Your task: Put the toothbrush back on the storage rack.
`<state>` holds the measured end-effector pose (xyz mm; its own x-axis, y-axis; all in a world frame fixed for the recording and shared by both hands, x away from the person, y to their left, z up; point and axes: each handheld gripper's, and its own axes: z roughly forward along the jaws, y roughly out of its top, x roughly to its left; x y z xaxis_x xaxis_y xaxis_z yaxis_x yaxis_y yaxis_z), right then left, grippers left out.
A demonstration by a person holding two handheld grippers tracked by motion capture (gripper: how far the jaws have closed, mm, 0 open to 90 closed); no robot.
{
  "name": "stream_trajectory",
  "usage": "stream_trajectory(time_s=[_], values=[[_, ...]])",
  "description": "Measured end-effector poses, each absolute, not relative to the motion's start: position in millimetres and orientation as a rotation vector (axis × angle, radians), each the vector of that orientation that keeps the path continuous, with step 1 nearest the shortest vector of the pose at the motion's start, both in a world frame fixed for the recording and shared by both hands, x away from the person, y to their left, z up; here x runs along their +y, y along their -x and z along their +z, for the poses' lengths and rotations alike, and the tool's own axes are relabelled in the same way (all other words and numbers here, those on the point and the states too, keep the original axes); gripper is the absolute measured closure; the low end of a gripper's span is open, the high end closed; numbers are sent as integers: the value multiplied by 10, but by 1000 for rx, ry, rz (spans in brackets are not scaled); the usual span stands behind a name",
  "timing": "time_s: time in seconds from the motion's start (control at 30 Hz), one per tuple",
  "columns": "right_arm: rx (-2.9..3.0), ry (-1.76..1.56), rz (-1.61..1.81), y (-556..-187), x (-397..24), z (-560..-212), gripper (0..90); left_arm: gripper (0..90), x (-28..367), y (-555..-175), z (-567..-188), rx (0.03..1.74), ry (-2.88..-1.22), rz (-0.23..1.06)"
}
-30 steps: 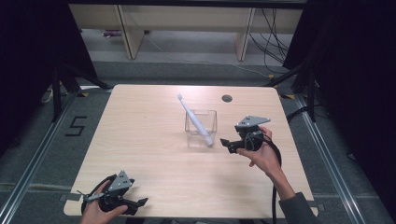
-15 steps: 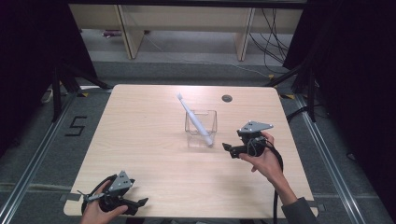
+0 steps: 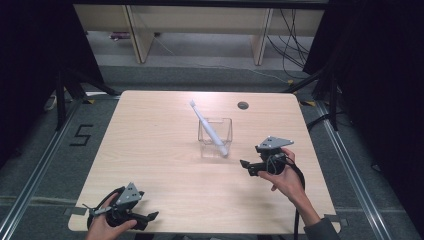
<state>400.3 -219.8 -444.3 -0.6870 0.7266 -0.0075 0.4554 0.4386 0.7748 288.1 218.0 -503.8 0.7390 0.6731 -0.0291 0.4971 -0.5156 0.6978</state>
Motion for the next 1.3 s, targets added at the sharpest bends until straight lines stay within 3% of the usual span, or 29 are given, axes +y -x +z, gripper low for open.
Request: stream_trajectory(time_s=[1.3], values=[[2375,-1009,1155,-3641,-2355,-4704,206,150,2169,-2890,-5041,872,-2239,317]])
